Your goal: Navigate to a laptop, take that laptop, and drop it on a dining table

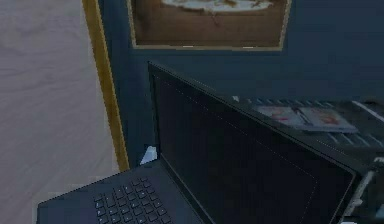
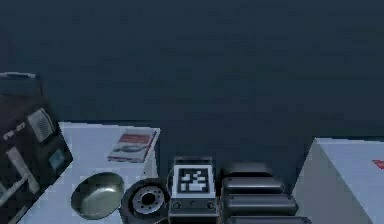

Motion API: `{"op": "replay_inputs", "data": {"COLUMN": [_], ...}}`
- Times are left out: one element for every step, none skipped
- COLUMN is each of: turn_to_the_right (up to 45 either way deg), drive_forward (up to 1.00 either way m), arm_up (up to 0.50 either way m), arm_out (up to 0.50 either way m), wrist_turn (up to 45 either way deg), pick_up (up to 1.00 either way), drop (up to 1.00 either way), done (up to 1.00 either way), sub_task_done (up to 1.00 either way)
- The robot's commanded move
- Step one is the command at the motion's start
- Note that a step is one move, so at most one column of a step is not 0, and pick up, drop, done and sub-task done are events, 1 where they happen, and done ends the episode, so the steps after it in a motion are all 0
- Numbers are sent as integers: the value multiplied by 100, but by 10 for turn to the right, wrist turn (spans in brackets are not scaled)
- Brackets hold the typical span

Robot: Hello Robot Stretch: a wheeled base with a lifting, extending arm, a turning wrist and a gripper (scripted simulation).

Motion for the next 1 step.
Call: {"op": "replay_inputs", "data": {"turn_to_the_right": [450], "drive_forward": [0], "arm_up": [0], "arm_out": [0], "wrist_turn": [0], "pick_up": [0], "drop": [0], "done": [0], "sub_task_done": [0]}}
